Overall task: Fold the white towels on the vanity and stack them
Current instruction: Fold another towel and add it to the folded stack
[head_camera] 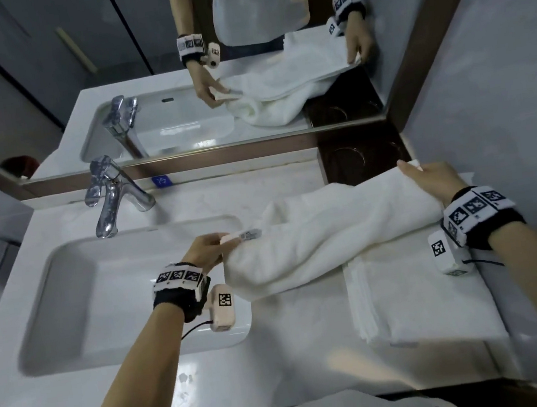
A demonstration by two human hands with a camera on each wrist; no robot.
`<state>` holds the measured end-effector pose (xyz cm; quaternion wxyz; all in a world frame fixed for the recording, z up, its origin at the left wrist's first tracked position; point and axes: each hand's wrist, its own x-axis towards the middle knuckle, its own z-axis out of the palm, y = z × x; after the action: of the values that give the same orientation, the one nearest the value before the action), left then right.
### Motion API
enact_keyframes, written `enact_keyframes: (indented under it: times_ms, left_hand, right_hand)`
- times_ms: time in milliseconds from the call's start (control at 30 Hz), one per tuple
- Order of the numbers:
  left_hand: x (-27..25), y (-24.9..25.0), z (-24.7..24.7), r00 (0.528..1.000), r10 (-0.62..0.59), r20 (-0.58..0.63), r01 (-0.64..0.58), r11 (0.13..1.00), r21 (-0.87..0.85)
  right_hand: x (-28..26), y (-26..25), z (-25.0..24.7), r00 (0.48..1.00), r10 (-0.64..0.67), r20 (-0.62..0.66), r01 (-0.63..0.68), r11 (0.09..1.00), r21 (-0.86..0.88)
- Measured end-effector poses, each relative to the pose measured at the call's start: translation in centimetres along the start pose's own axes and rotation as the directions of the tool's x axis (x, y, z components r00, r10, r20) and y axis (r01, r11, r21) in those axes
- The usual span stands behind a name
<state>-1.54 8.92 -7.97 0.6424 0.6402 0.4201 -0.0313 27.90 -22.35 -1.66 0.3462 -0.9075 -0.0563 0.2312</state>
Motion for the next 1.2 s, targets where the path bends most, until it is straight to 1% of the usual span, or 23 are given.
enact_keyframes:
  times_ms: [67,133,167,233,300,333,367,400,467,533,600,733,767,867,900,933,967,1033,1067,1100,1133,1200]
  left_hand:
    - [0.5,-1.0,0.3,0.991,-0.125,-0.051,0.123,0.991,-0.053]
    - [0.9,-1.9,0.8,0.972,-0.212,-0.102,0.214,0.977,0.005]
    - [0.9,-2.1,1.0,0.967,-0.232,-0.103,0.236,0.971,0.029]
    - [0.7,-2.2,1.6,0.966,-0.243,-0.088,0.246,0.969,0.014]
    - [0.9,-2.0,2.2,0.961,-0.237,-0.142,0.23,0.971,-0.062]
    - [0.9,-1.7,2.5,0.96,-0.191,-0.203,0.179,0.981,-0.078]
    - [0.9,-1.1,2.6,0.958,-0.104,-0.268,0.094,0.994,-0.05]
    - [0.9,-0.4,2.7,0.947,0.001,-0.321,0.001,1.0,0.007]
    - [0.8,1.6,2.6,0.904,0.184,-0.385,-0.162,0.983,0.091]
    - [0.5,4.3,2.2,0.847,0.302,-0.437,-0.29,0.952,0.097]
    - [0.2,7.3,1.5,0.793,0.372,-0.482,-0.384,0.92,0.078]
    - [-1.4,12.9,-0.6,0.707,0.523,-0.476,-0.552,0.829,0.091]
    - [-2.0,14.2,-1.1,0.678,0.55,-0.488,-0.588,0.804,0.089]
    - [-3.8,17.7,-2.0,0.55,0.624,-0.555,-0.685,0.717,0.128]
    - [-3.9,18.5,-2.3,0.532,0.625,-0.571,-0.699,0.705,0.12]
    - [-3.8,18.9,-2.5,0.545,0.611,-0.574,-0.697,0.711,0.096]
    - [-3.6,19.1,-2.6,0.582,0.58,-0.571,-0.677,0.734,0.057]
    - [-2.6,18.5,-2.4,0.685,0.48,-0.547,-0.601,0.798,-0.052]
    - [-2.0,17.8,-2.2,0.734,0.427,-0.529,-0.543,0.836,-0.078]
    - [-1.5,16.9,-1.9,0.773,0.383,-0.505,-0.479,0.875,-0.069]
    - [-1.0,16.0,-1.6,0.803,0.354,-0.479,-0.428,0.902,-0.05]
    - [0.1,13.9,-1.2,0.83,0.344,-0.439,-0.398,0.917,-0.036]
  right_hand:
    - [-0.1,0.5,-0.1,0.997,0.025,0.074,-0.027,0.999,0.037]
    - [-0.5,1.1,-0.1,0.988,0.055,0.146,-0.07,0.993,0.095]
    - [-0.7,1.4,-0.2,0.982,0.07,0.176,-0.093,0.987,0.13]
    - [-1.2,2.1,-0.2,0.973,0.08,0.215,-0.119,0.977,0.178]
    - [-1.7,2.4,-0.2,0.979,0.048,0.196,-0.092,0.97,0.224]
    - [-1.9,2.4,-0.2,0.989,0.018,0.15,-0.054,0.969,0.24]
    - [-2.1,2.1,-0.2,0.996,-0.023,0.082,0.004,0.973,0.229]
    - [-2.1,1.7,-0.1,0.997,-0.076,0.001,0.075,0.98,0.184]
    - [-2.0,0.2,-0.1,0.97,-0.193,-0.144,0.202,0.978,0.047]
    - [-1.8,-1.7,-0.5,0.932,-0.275,-0.237,0.269,0.961,-0.058]
    - [-1.5,-3.3,-1.6,0.896,-0.334,-0.294,0.316,0.943,-0.11]
    - [-1.3,-6.2,-4.8,0.801,-0.424,-0.423,0.44,0.895,-0.065]
    - [-1.5,-7.0,-5.6,0.78,-0.437,-0.449,0.476,0.879,-0.03]
    - [-2.1,-9.3,-7.9,0.724,-0.463,-0.511,0.568,0.821,0.061]
    - [-2.2,-9.9,-8.4,0.721,-0.459,-0.519,0.579,0.811,0.086]
    - [-2.2,-10.3,-8.7,0.731,-0.445,-0.516,0.575,0.81,0.116]
    - [-2.2,-10.4,-8.9,0.75,-0.429,-0.504,0.559,0.818,0.135]
    - [-1.6,-10.2,-8.7,0.802,-0.404,-0.44,0.496,0.86,0.115]
    - [-1.1,-9.6,-8.3,0.835,-0.387,-0.39,0.455,0.885,0.096]
    - [-0.7,-8.9,-7.9,0.864,-0.372,-0.34,0.421,0.903,0.082]
    - [-0.2,-8.2,-7.5,0.881,-0.364,-0.302,0.402,0.913,0.071]
    - [0.8,-6.9,-6.6,0.893,-0.362,-0.267,0.39,0.919,0.061]
